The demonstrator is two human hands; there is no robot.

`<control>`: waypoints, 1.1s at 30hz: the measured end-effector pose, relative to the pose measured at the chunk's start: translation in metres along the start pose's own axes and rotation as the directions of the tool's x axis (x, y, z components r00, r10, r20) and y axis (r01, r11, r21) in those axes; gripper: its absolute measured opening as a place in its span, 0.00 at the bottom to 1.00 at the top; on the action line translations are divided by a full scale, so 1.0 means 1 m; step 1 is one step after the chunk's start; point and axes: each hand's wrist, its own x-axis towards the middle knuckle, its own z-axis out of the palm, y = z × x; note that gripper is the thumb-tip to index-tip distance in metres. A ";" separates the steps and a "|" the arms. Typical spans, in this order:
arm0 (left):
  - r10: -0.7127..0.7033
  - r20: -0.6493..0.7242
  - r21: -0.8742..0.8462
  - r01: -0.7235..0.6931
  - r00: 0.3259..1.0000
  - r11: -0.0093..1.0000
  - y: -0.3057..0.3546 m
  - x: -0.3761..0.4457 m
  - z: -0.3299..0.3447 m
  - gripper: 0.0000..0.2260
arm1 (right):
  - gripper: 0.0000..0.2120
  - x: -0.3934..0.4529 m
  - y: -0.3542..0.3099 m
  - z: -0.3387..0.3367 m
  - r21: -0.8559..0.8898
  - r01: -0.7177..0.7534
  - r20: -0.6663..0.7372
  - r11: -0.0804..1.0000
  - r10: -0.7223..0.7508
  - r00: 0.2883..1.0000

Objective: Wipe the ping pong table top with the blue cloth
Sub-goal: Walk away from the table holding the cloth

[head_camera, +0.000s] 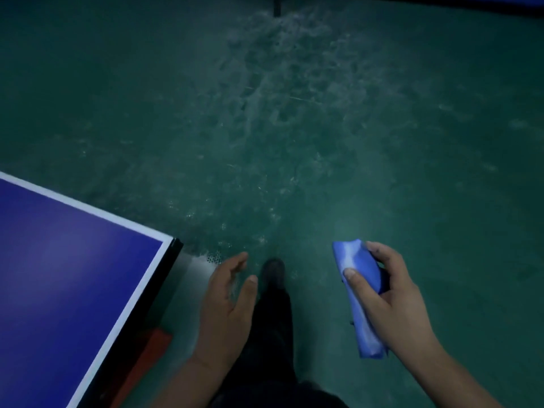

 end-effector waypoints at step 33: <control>0.035 -0.143 -0.041 -0.042 0.989 0.998 0.217 0.962 0.206 0.14 | 0.15 1.022 -0.170 0.075 -0.229 0.216 0.151 0.949 -0.184 0.971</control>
